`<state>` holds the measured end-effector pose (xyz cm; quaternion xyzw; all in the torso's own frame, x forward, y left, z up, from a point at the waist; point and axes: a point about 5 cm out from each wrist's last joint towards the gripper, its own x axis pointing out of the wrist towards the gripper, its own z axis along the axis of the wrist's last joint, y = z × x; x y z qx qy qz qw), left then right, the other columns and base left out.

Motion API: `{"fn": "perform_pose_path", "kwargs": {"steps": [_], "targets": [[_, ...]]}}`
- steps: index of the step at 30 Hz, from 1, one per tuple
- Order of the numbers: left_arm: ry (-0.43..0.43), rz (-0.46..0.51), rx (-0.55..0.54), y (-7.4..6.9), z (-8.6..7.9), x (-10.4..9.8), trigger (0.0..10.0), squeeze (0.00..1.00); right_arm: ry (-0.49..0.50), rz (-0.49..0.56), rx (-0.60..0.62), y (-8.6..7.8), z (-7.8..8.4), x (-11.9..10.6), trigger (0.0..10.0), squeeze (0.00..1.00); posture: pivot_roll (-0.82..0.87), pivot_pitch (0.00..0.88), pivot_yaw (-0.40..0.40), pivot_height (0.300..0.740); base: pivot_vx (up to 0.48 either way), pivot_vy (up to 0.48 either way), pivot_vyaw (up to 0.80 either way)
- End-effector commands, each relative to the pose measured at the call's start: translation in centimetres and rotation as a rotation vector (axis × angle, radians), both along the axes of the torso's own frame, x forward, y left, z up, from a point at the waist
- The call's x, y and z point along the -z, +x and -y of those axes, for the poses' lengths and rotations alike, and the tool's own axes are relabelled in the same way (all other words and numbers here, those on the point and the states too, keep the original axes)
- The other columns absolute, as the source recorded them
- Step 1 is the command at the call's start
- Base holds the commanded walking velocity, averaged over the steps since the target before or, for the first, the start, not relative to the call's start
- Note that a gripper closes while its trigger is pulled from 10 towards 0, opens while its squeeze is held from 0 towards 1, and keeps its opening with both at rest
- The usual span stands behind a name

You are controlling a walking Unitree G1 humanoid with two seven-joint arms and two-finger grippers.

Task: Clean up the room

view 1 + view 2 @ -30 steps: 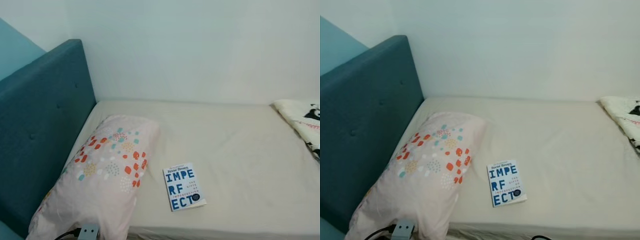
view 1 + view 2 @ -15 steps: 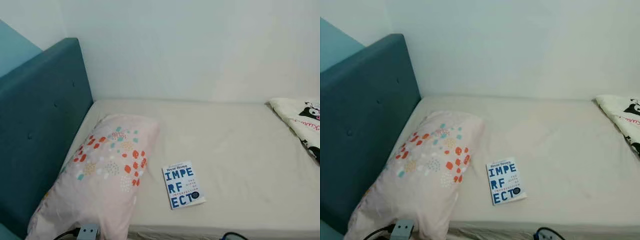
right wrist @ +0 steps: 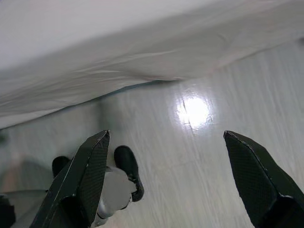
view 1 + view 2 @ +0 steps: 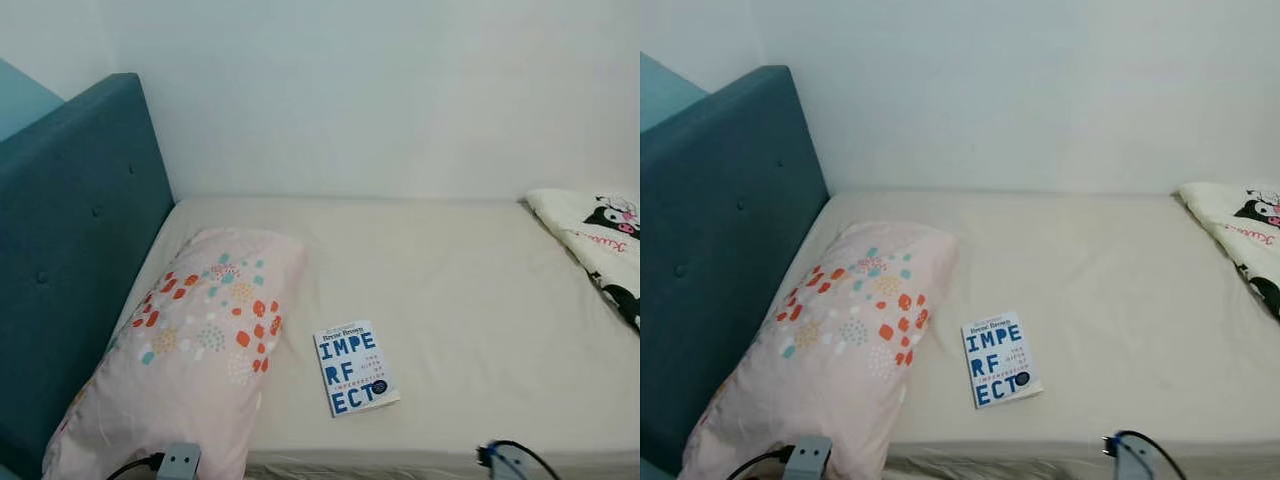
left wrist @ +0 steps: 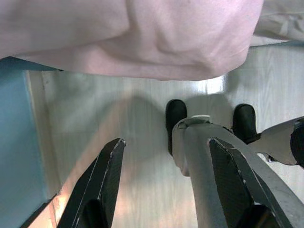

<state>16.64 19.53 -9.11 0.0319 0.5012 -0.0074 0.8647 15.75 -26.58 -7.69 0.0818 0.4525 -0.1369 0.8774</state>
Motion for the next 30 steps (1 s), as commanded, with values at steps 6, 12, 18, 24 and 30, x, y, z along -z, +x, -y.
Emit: {"fn": "perform_pose_path", "kwargs": {"steps": [6,12,18,24,30], "targets": [[0.022,-0.039,0.041,-0.8,0.1,0.4,10.0,0.0,-0.043,-0.097,-0.024,-1.8,-0.2,0.9,10.0,0.0,-0.05,0.0,-0.046,0.74,0.0,0.0,0.0],[0.038,-0.051,0.071,-1.0,0.4,0.5,10.0,0.0,-0.047,-0.258,-0.078,-6.5,-0.9,2.5,10.0,0.0,-0.03,0.0,-0.065,0.74,0.0,0.0,0.0],[0.039,-0.059,0.072,-1.3,0.3,0.6,10.0,0.0,-0.038,-0.279,-0.031,-6.1,-1.1,2.5,10.0,0.0,-0.03,0.0,-0.06,0.74,0.0,0.0,0.0],[0.053,-0.073,0.091,-1.7,0.1,0.7,10.0,0.0,-0.09,-0.307,-0.141,-5.9,-1.1,2.5,10.0,0.0,-0.02,0.0,-0.057,0.74,0.0,0.0,0.0],[0.057,-0.071,0.096,-1.7,0.0,0.7,10.0,0.0,-0.091,-0.347,-0.22,-6.4,-1.9,2.8,10.0,0.0,-0.02,0.0,-0.059,0.74,0.0,0.0,0.0]]}}
